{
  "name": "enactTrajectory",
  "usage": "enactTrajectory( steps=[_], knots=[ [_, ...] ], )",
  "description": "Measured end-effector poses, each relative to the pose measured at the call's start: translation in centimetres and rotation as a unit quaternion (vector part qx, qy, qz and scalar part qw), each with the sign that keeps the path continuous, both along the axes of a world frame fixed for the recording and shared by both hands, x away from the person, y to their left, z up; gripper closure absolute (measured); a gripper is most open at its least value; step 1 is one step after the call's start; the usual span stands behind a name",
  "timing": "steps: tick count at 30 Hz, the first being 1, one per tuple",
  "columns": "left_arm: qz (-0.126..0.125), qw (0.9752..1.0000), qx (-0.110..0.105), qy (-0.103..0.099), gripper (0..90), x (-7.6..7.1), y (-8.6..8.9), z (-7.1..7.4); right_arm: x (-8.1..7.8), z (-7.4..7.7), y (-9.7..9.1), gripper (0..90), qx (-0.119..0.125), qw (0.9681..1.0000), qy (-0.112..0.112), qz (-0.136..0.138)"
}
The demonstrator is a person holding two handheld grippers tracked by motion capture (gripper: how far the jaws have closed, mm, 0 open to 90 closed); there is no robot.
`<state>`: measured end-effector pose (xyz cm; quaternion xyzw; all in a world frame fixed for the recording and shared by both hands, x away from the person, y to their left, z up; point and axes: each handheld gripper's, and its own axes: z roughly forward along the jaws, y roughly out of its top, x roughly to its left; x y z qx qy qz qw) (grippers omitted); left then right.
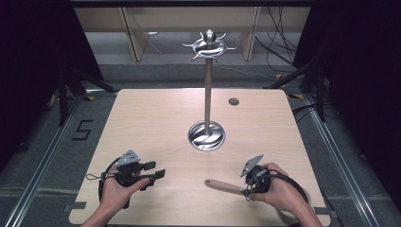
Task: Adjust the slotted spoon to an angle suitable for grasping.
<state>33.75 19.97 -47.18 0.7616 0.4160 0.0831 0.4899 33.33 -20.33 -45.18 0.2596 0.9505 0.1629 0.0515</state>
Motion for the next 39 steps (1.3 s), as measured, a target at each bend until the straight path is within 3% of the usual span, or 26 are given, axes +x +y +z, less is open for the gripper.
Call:
enactTrajectory(
  steps=[5,7,10,11,12,15,19,20,21,29,34,36,39],
  knots=[
    [-0.005,1.0,-0.003,0.0,41.8,0.1,-0.2,0.0,-0.1,0.1,0.4,59.3,-0.018,0.9997,0.001,0.019],
    [-0.006,1.0,0.001,0.0,41.9,0.2,-0.3,0.0,0.0,0.1,0.5,65.4,-0.025,0.9987,-0.017,0.041],
    [-0.007,1.0,0.0,-0.001,42.0,0.2,-0.3,0.0,-0.1,0.4,0.7,71.3,-0.022,0.9986,-0.022,0.043],
    [-0.005,1.0,-0.003,-0.002,42.1,0.1,-0.2,-0.1,-0.1,0.7,1.1,77.8,-0.017,0.9981,-0.022,0.054],
    [-0.003,1.0,0.002,0.001,42.2,0.0,-0.2,0.1,-0.1,0.7,1.2,80.9,-0.016,0.9985,-0.025,0.046],
    [-0.003,1.0,-0.005,-0.005,42.6,-0.2,-0.1,0.1,-0.2,1.1,1.8,89.5,0.002,0.9984,-0.011,0.055],
    [-0.008,1.0,0.003,-0.003,42.8,-0.3,0.0,0.2,-0.1,0.8,3.0,90.0,-0.008,0.9988,0.006,0.048],
    [-0.007,1.0,0.004,-0.004,42.8,-0.3,0.0,0.2,0.0,0.6,3.2,90.0,-0.008,0.998,0.006,0.063],
    [-0.007,1.0,0.004,-0.004,42.8,-0.3,0.0,0.2,-0.2,0.6,3.5,90.0,-0.008,0.9984,0.02,0.052],
    [-0.004,1.0,0.004,-0.008,42.8,-0.4,-0.1,0.2,-0.2,-0.4,5.9,90.0,-0.017,0.9976,0.05,0.045],
    [-0.006,1.0,0.004,-0.007,42.8,-0.3,0.0,0.3,0.2,-0.9,7.3,90.0,-0.021,0.9975,0.057,0.036],
    [-0.006,1.0,0.003,-0.006,42.8,-0.4,0.0,0.3,0.2,-0.9,7.7,90.0,-0.025,0.9975,0.063,0.018],
    [-0.007,0.9999,0.004,-0.006,42.8,-0.3,0.0,0.3,0.5,-1.1,8.0,90.0,-0.026,0.9973,0.066,0.019]
  ],
)
